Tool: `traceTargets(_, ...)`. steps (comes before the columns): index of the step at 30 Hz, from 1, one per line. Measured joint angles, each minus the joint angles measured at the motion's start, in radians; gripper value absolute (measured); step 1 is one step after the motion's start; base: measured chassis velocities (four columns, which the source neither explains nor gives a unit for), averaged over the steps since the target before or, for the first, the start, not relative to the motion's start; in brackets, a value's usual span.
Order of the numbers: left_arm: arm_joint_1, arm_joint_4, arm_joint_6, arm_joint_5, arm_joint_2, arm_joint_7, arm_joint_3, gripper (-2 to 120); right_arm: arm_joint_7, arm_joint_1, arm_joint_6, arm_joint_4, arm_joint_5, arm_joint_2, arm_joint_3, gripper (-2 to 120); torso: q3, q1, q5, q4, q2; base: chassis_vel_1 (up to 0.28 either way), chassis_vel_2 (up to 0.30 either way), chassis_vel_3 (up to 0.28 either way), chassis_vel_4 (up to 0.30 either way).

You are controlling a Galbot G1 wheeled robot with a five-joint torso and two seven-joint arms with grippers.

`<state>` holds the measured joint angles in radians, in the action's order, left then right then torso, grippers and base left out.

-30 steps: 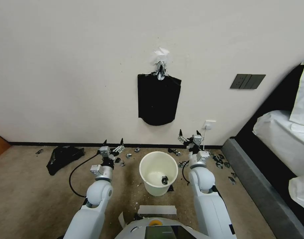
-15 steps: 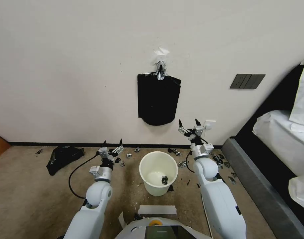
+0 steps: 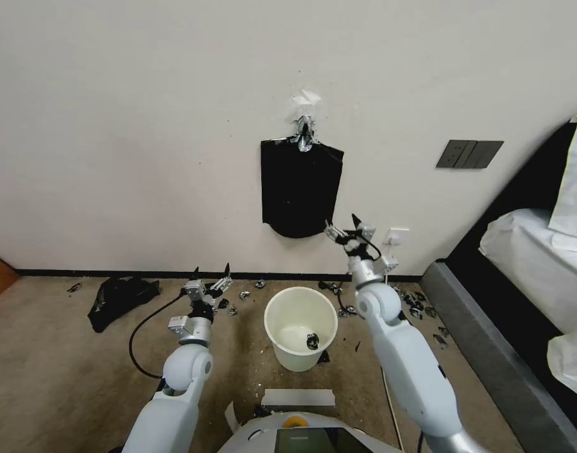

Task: Place a trash bag onto the trash bin.

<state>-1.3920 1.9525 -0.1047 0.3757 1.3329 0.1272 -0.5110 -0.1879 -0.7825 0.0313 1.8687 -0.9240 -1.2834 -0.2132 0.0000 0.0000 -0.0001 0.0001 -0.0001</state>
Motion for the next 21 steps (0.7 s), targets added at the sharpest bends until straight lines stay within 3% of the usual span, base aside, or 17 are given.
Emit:
traceTargets(2, -0.001, 0.0, -0.001, 0.0, 0.002, 0.0, -0.001, 100, -0.007, 0.02, 0.003, -0.003, -0.045, 0.0, 0.006, 100, 0.0, 0.0, 0.0, -0.0001, 0.0, 0.0, 0.0, 0.0, 0.0)
traceTargets(5, -0.006, 0.0, -0.005, -0.002, 0.007, 0.0, -0.004, 100, -0.034, 0.114, 0.025, -0.037, -0.249, -0.003, 0.032, 100, 0.0, 0.0, 0.0, 0.0, 0.0, 0.0, 0.0, 0.0, 0.0)
traceTargets(21, 0.013, -0.029, -0.011, -0.003, 0.001, 0.001, -0.006, 100, -0.023, 0.34, 0.057, -0.201, -0.598, -0.068, 0.038, 100, 0.0, 0.0, 0.0, -0.0004, 0.0, 0.0, 0.0, 0.0, 0.0)
